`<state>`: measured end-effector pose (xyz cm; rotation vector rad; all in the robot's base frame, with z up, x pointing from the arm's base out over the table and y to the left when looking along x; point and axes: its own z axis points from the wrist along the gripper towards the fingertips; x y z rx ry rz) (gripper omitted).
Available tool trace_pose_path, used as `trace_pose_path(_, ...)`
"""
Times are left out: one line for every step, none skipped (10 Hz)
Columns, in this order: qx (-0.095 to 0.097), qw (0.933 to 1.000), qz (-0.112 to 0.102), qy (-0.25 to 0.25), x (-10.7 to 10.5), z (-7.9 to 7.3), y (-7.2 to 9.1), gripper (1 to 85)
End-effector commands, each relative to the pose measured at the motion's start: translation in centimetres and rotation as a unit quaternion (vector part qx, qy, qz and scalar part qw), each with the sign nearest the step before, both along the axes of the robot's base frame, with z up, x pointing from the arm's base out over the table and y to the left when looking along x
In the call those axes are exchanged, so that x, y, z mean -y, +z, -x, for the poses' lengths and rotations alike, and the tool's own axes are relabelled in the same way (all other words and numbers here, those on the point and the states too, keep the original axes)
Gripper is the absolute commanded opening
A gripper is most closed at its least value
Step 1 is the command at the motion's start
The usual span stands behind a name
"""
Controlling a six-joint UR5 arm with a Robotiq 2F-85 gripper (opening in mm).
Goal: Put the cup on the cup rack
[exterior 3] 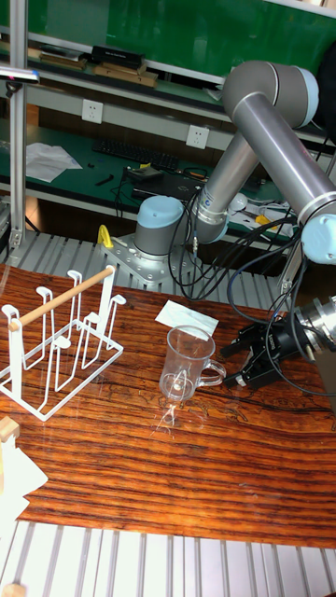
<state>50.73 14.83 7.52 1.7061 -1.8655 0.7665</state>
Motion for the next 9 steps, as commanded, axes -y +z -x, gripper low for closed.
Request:
trace_pose_path(0.000, 0.9999, -0.012, -0.007, -0.3, 0.2, -0.9, 74.3)
trace_pose_path(0.001, 0.9999, -0.011, -0.006, -0.2, 0.1, -1.0, 74.7)
trace_pose_path(0.001, 0.9999, -0.009, -0.005, -0.1, 0.1, -1.2, 75.0)
trace_pose_path(0.000, 1.0000, 0.003, -0.003, 0.4, 0.1, -0.8, 75.0)
trace_pose_path(-0.003, 0.9999, 0.013, -0.003, 0.7, 0.2, -0.5, 74.7)
trace_pose_path(-0.005, 0.9998, 0.017, -0.003, 1.0, 0.3, -0.4, 74.7)
trace_pose_path(-0.006, 0.9998, 0.019, -0.003, 1.1, 0.4, -0.5, 74.7)
trace_pose_path(-0.007, 0.9998, 0.020, -0.002, 1.1, 0.5, -0.6, 74.7)
trace_pose_path(-0.006, 0.9998, 0.020, -0.003, 1.0, 0.5, -0.9, 74.7)
